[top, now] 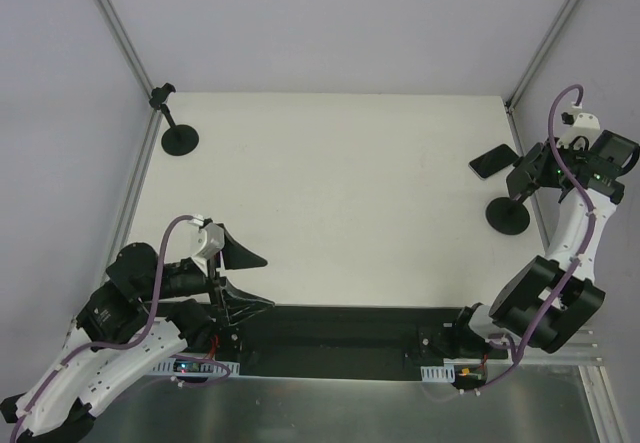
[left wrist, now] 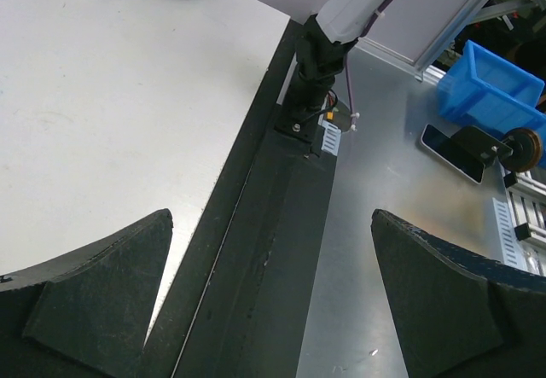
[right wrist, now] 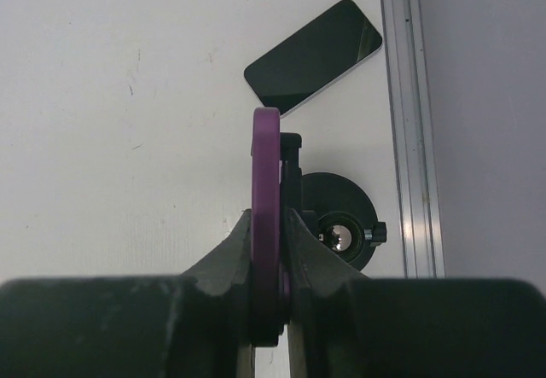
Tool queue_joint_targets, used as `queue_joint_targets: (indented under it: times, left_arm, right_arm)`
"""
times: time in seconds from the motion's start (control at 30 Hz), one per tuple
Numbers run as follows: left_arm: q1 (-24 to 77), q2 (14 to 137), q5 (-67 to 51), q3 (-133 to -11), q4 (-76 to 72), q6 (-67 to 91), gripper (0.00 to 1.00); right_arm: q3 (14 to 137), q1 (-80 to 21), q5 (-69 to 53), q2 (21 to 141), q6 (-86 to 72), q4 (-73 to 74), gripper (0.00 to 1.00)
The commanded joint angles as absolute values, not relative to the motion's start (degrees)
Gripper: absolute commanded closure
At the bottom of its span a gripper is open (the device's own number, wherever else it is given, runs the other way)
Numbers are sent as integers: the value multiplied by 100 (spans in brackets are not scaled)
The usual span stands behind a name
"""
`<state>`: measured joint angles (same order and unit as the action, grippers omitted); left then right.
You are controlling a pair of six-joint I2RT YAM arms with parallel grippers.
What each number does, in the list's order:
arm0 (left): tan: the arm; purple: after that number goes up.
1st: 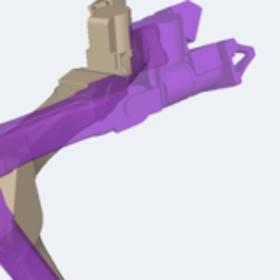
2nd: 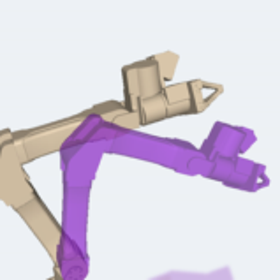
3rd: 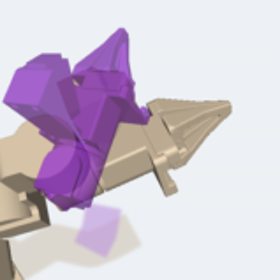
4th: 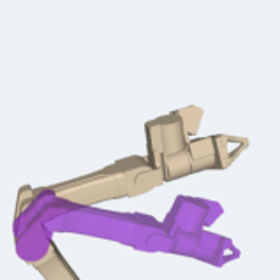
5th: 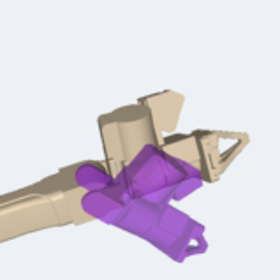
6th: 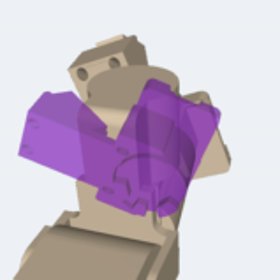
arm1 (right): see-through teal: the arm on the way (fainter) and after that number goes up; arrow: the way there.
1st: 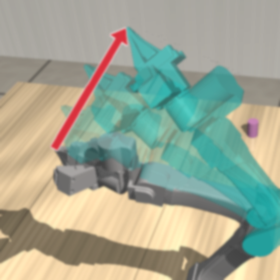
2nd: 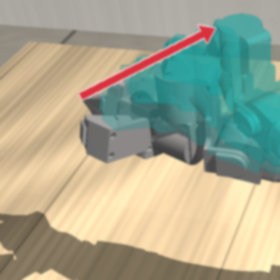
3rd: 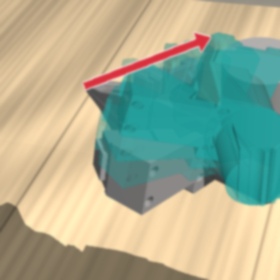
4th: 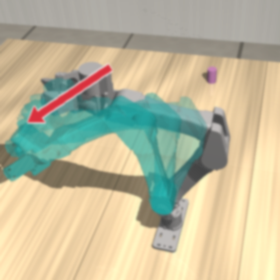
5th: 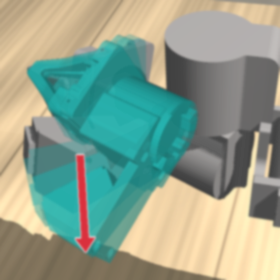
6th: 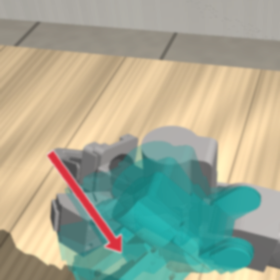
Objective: Place the phone on the phone stand
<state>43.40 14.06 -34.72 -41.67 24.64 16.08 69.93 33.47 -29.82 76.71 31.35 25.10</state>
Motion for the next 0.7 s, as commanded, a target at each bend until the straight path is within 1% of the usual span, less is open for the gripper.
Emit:
queue_joint_targets:
  times: [0.0, 0.13, 0.23, 0.33, 0.4, 0.47, 0.53, 0.57, 0.63, 0.67]
  left_arm:
    - [4289, 1450, -3648, -4061, 2232, 1529, 1]
    - [4289, 1240, -3647, -3973, 2232, 1600, 1]
    - [4289, 1195, -3709, -4051, 2241, 1591, 1]
    - [4289, 1222, -3665, -4087, 2259, 1521, 1]
    - [4289, 1152, -3271, -3886, 2259, 1503, 1]
    - [4289, 1046, -3051, -3841, 2267, 1547, 1]
    - [4280, 941, -3164, -3858, 2268, 1459, 1]
    - [4280, 897, -3121, -3850, 2268, 1468, 1]
    - [4289, 818, -3006, -3806, 2268, 1459, 1]
    - [4289, 791, -3006, -3797, 2268, 1450, 1]
  right_arm:
    - [7532, 3393, -3129, 7568, 3550, 2048, 100]
    - [7611, 3393, -3102, 7593, 3586, 2109, 100]
    - [7637, 3393, -3330, 7725, 3542, 2205, 97]
    - [7638, 3384, -3340, 7787, 3542, 2302, 87]
    - [7638, 3384, -3209, 7761, 3533, 2277, 65]
    - [7673, 3384, -2989, 7717, 3446, 2311, 48]
    - [7708, 3375, -2788, 7664, 3393, 2355, 40]
    - [7769, 3358, -2630, 7655, 3340, 2382, 34]
    - [7839, 3322, -2270, 7629, 3287, 2513, 15]
    - [7883, 3279, -2094, 7603, 3191, 2496, 4]
